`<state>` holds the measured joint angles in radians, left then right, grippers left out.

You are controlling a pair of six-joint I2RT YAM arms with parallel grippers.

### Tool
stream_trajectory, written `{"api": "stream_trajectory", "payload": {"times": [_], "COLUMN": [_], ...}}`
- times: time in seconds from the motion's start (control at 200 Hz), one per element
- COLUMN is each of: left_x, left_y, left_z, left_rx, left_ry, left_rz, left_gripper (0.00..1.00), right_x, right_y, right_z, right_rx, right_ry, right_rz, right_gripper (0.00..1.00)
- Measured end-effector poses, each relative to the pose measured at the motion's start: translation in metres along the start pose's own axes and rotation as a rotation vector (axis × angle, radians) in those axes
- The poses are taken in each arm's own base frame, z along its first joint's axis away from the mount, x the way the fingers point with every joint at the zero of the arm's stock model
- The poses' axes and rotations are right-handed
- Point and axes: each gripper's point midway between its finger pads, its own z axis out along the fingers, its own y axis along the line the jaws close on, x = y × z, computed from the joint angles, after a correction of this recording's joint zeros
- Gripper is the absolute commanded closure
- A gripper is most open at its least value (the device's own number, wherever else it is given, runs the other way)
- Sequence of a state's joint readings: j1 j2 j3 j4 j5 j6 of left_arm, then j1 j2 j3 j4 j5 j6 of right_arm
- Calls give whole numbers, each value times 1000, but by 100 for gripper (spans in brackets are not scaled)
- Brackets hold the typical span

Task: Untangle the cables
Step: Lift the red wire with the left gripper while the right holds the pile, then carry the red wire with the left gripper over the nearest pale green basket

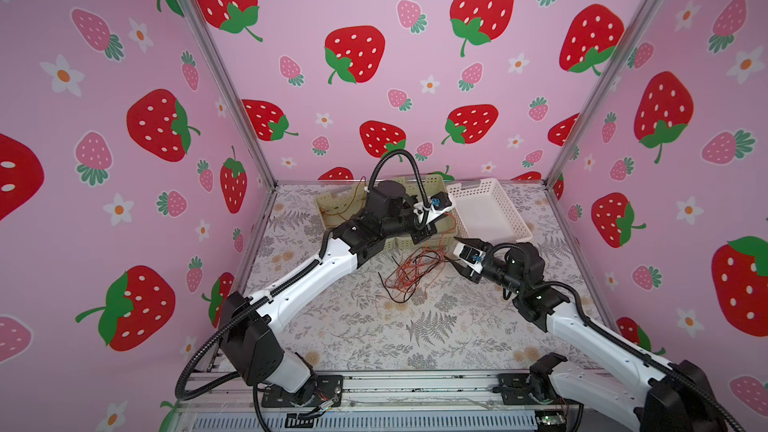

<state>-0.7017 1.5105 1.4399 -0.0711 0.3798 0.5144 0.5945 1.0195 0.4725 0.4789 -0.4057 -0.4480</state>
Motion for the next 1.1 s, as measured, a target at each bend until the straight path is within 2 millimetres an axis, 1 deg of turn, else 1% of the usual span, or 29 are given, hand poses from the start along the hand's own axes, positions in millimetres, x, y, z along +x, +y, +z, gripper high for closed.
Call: {"api": "stream_trajectory", "payload": {"times": [0.1, 0.165, 0.235, 0.315, 0.325, 0.365, 0.51, 0.58, 0.685, 0.77, 0.85, 0.92, 0.981, 1.001, 1.051, 1.101], "left_x": [-36, -58, -75, -88, -89, -95, -118, -130, -143, -141, -127, -112, -94, -87, -65, -48], "left_y": [12, 18, 23, 26, 27, 29, 38, 44, 55, 63, 76, 93, 110, 116, 132, 146], "left_z": [-12, -19, -25, -30, -31, -33, -45, -53, -64, -67, -69, -73, -80, -83, -91, -98], "left_rx": [-30, -40, -47, -53, -55, -60, -86, -109, -150, -181, -219, -266, -317, -335, -379, -419], "left_ry": [-83, -134, -177, -204, -208, -218, -245, -261, -279, -263, -213, -171, -137, -122, -82, -50], "left_rz": [3, 8, 15, 24, 26, 32, 63, 81, 106, 107, 91, 71, 38, 22, -17, -55], "left_gripper": [100, 100, 100, 100, 100, 100, 100, 100, 100, 100, 100, 100, 100, 100, 100, 100], "right_x": [11, 12, 11, 12, 12, 13, 18, 23, 25, 23, 21, 17, 11, 10, 6, 5], "right_y": [10, 14, 16, 19, 19, 22, 28, 31, 33, 32, 29, 23, 17, 15, 11, 11], "right_z": [3, 8, 15, 23, 24, 29, 43, 45, 44, 43, 41, 36, 30, 28, 24, 20], "right_rx": [-17, -37, -59, -89, -92, -115, -178, -190, -189, -182, -167, -141, -108, -101, -80, -74], "right_ry": [-24, -49, -76, -92, -93, -98, -96, -88, -98, -101, -96, -88, -82, -80, -73, -62], "right_rz": [64, 91, 104, 117, 118, 119, 140, 156, 171, 174, 166, 153, 130, 121, 98, 86], "right_gripper": [44, 44, 46, 47, 50, 54, 63, 63, 56, 54, 49, 49, 49, 45, 43, 41]}}
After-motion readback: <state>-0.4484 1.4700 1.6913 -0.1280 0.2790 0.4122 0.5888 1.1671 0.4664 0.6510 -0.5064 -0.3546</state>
